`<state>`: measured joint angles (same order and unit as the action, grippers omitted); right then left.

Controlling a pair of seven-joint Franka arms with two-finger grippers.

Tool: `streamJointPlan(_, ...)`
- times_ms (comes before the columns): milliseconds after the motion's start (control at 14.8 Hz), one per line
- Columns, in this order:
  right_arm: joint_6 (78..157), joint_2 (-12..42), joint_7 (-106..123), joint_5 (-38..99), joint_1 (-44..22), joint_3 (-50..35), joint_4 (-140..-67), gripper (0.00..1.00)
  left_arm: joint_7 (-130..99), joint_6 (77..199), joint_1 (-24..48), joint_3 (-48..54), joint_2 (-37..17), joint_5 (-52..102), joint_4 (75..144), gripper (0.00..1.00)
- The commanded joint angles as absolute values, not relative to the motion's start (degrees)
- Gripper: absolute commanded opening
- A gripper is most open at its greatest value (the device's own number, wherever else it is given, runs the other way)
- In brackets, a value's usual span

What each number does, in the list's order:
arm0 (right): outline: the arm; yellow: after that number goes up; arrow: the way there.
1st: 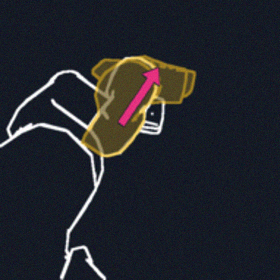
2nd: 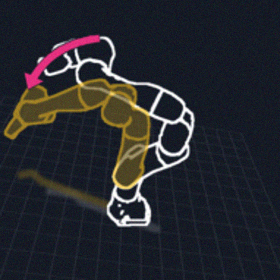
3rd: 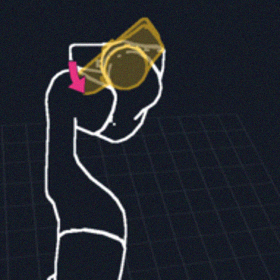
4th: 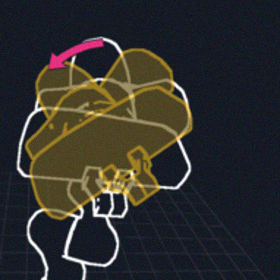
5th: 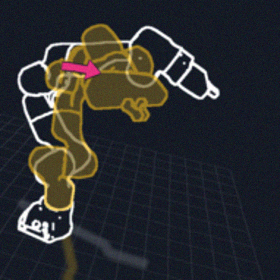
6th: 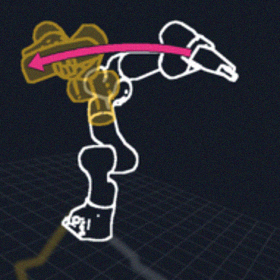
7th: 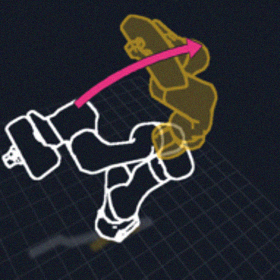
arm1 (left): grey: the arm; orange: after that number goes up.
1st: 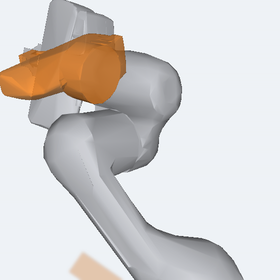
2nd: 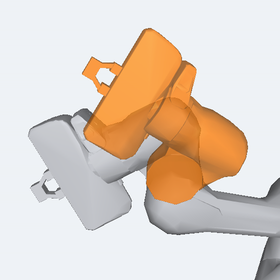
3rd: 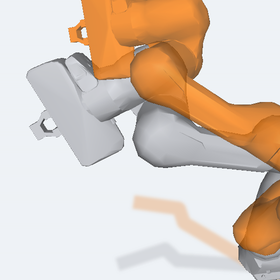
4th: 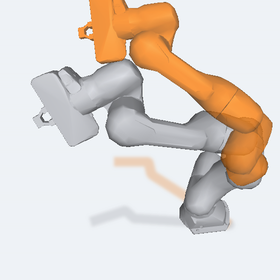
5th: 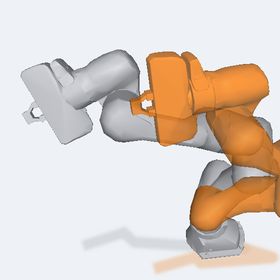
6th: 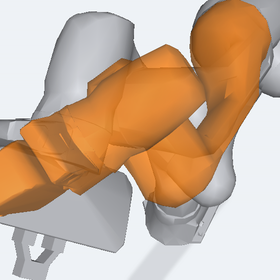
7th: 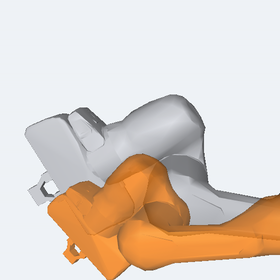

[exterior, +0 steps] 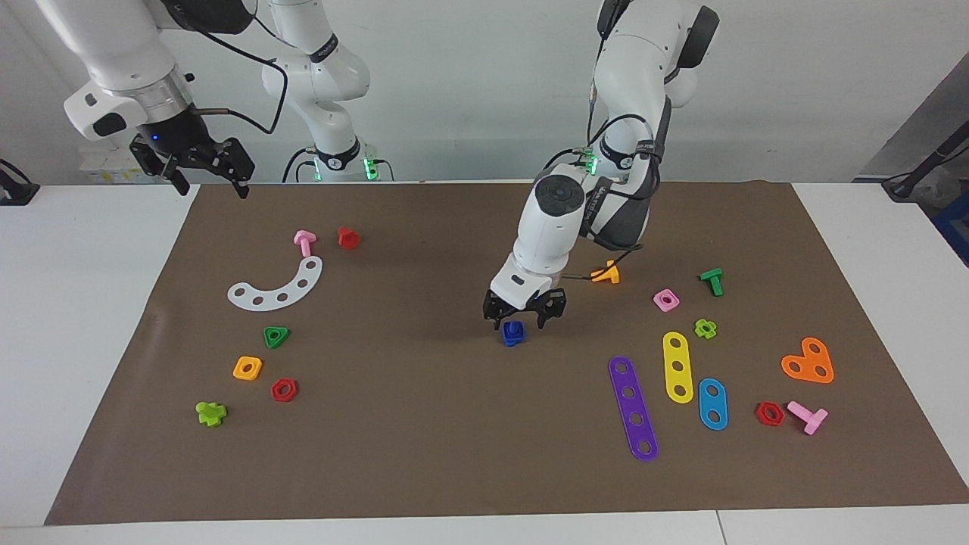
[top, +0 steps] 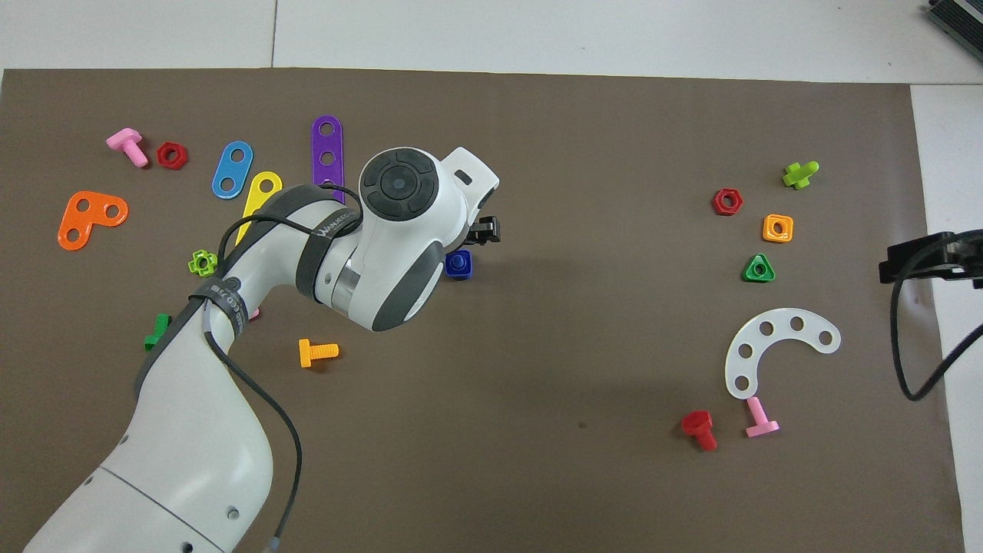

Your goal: Unscrew and place screws in storage area

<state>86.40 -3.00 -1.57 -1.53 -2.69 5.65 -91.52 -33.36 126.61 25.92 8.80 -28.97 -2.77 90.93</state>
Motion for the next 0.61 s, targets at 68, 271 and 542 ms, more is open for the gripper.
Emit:
streamJointPlan(68,87.01,-4.22,-2.02,-0.88,-2.29,5.36,-92.90,1.00,-33.57,129.64,27.42,7.82,-28.92,-5.10,93.42,0.89)
streamJointPlan(271,87.01,-4.22,-2.02,-0.88,-2.29,5.36,-92.99,1.00,-33.49,132.09,28.30,7.82,-29.00,-5.71,95.97,0.87)
streamJointPlan(542,87.01,-4.22,-2.02,-0.88,-2.29,5.36,-92.99,1.00,-33.31,132.63,28.92,7.82,-29.27,-6.93,97.29,0.84)
